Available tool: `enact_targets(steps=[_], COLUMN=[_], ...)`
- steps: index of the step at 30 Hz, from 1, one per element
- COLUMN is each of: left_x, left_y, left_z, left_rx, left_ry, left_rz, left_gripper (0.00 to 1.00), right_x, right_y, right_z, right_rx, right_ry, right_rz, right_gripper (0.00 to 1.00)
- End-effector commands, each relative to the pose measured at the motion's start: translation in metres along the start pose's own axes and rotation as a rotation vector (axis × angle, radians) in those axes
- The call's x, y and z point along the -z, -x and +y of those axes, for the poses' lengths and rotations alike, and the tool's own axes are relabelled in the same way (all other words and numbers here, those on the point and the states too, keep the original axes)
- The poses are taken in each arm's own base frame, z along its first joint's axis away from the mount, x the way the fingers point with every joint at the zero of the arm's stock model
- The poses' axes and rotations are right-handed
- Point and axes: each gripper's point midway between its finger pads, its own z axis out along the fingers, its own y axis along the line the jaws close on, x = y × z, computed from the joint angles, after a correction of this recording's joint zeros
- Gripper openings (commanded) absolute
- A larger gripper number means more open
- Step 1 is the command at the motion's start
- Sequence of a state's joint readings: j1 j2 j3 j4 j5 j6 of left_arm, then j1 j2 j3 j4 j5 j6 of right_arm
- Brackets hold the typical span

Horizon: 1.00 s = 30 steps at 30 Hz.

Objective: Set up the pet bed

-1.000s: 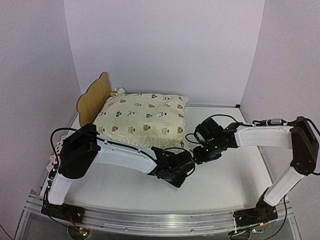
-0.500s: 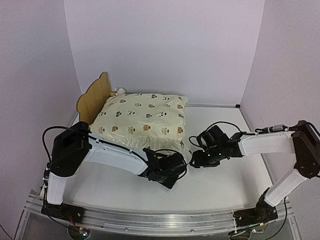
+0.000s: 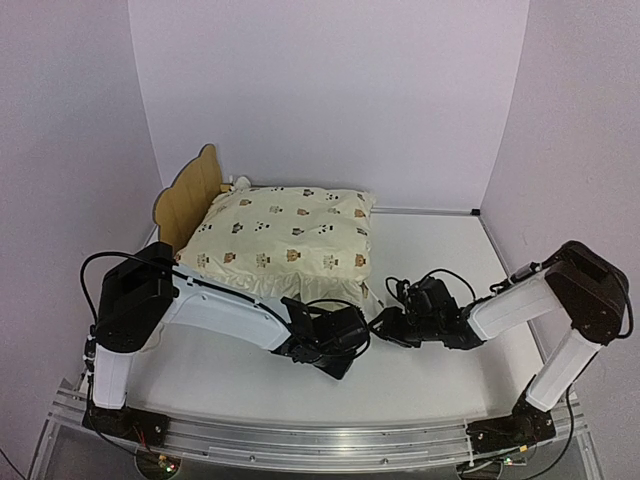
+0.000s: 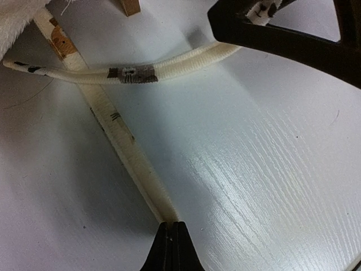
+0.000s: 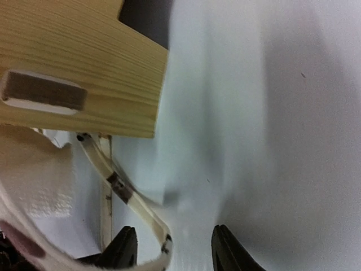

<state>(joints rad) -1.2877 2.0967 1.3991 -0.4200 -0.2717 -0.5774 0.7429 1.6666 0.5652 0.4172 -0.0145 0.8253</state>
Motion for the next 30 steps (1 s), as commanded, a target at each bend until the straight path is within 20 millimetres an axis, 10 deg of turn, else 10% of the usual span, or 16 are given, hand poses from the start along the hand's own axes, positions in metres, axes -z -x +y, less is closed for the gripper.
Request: enact_targets(steps=[1, 7, 21, 30], left_x=[0.023, 0.031, 0.061, 0.054], left_y=[0.02, 0.022, 0.038, 0.033], left_z=[-0.006, 0.002, 0.03, -0.007], left_rx=[0.02, 0.02, 0.024, -0.003], left_ry=[-0.043, -0.013, 0.03, -0.098], left_rz=[-0.055, -0.061, -0.089, -0.046], left_gripper=[0.0, 0.0, 0.01, 0.46], right_x=[-0.009, 0.002, 0.064, 0.083], right_y=[0.016, 0.023, 0.038, 0.055], right_z=[0.003, -0.002, -0.006, 0.018], right_rx=[-0.07, -0.043, 0.16, 0.208], right_ry=[0.044, 0.019, -0.157, -0.127], right_rz=[-0.122, -0.177, -0.164, -0.181], right_gripper=[0.34, 0.01, 0.0, 0.0])
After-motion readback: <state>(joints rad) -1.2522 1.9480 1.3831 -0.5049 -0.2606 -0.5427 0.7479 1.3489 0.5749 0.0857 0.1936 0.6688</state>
